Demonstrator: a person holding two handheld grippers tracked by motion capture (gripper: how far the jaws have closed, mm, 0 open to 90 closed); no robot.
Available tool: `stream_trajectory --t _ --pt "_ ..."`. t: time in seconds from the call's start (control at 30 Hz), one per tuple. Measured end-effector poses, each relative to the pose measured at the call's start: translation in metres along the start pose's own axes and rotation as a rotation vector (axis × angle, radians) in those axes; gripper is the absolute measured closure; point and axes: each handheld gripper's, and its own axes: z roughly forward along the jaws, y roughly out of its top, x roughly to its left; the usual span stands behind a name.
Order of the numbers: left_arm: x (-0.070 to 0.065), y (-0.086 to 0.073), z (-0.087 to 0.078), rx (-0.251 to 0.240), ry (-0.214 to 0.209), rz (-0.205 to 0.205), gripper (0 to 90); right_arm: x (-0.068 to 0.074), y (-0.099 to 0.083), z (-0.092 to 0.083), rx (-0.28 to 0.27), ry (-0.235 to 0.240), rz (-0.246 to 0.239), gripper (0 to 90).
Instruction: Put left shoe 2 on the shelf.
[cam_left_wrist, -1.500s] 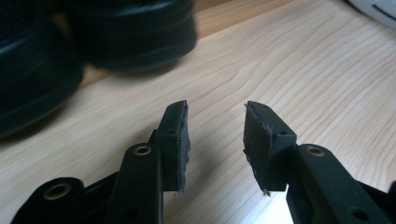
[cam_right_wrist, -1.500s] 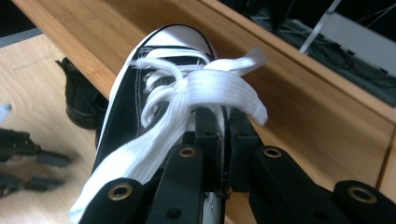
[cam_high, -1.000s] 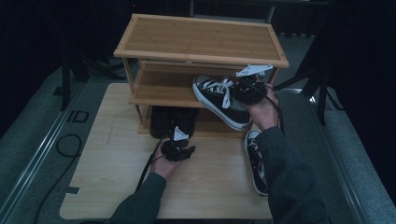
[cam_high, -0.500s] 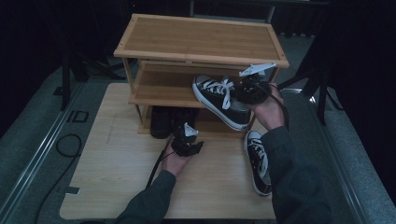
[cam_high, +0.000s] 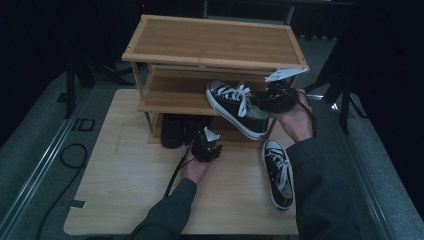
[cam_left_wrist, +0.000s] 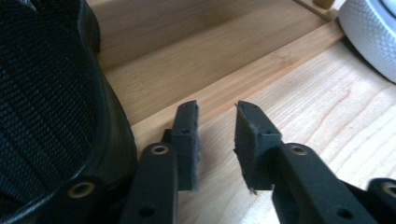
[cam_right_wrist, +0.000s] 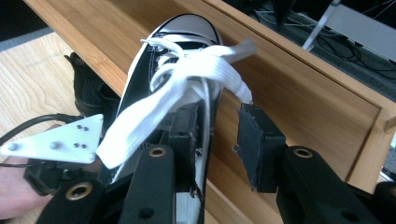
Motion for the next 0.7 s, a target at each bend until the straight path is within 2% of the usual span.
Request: stream_trajectory --t 0.13,0.2,0.27,0.37,0.47,0.63,0.7 --pt "0.001 0.001 0.005 0.017 0.030 0.003 78.7 -0.005 -0.006 -0.004 -0.013 0.010 0.017 67.4" --pt "0.002 0.002 0.007 0.017 0.042 -0.002 82.6 -0.007 -0.008 -0.007 -0.027 0.029 0.025 67.0" --pt "0.001 0.003 0.008 0.008 0.063 0.002 88.0 -0.008 -0.009 -0.011 -0.044 0.023 0.030 67.1" --pt "0.002 0.005 0.009 -0.003 0.082 -0.014 89.7 -0.011 -0.011 -0.017 -0.060 0.027 0.035 69.0" --pt "0.003 0.007 0.011 0.003 0.089 -0.017 89.8 -0.015 -0.012 -0.021 -0.051 0.018 0.040 72.9" --pt "0.006 0.007 0.015 0.015 0.110 -0.036 89.7 -0.020 -0.017 -0.022 -0.001 -0.023 0.033 88.4" --pt "0.008 0.006 0.016 0.025 0.114 -0.040 89.7 -0.021 -0.020 -0.022 0.015 -0.041 0.032 89.8"
